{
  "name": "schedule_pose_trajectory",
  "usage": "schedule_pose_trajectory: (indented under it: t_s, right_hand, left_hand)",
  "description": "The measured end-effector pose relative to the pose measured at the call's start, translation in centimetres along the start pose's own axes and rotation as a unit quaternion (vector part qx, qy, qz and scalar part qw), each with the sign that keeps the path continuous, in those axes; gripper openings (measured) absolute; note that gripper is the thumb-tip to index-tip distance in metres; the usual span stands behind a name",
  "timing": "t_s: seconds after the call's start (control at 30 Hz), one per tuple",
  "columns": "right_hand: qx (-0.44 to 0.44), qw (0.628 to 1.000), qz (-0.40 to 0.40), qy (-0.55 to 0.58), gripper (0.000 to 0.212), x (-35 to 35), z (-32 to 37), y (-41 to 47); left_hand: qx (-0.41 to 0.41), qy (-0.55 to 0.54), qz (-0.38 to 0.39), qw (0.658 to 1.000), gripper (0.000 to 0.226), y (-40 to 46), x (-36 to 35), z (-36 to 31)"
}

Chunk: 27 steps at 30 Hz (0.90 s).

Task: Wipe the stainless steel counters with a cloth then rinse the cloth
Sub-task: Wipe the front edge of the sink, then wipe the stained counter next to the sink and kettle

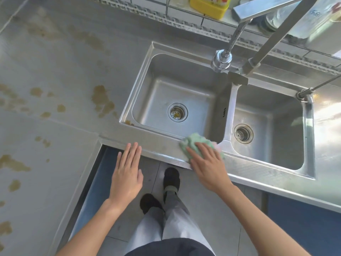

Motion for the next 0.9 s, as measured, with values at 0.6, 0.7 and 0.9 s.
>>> schedule_pose_trajectory:
  t_s: [0.6, 0.7, 0.9]
  right_hand:
    - [0.292, 0.954, 0.061, 0.003, 0.05, -2.8, 8.1, 3.6]
    - [0.263, 0.961, 0.089, -0.001, 0.051, -2.8, 4.2, 3.0]
    - [0.171, 0.973, 0.139, 0.062, 0.053, -2.9, 11.0, 6.9]
  left_hand:
    - [0.08, -0.049, 0.034, 0.995, 0.063, 0.5, 0.6, -0.3]
    - [0.097, -0.061, 0.011, 0.993, 0.061, 0.6, 1.4, 0.0]
    - [0.177, -0.075, -0.052, 0.98, 0.054, 0.6, 4.1, 3.8]
Point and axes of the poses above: each hand's wrist, its own y-axis towards the middle knuckle, its own x-axis out of the back of the hand, z = x × y, the point moved 10 cm from there along y, towards the middle knuckle, and after that the axes turned 11 degrees about -x, right-handed, at the moved point
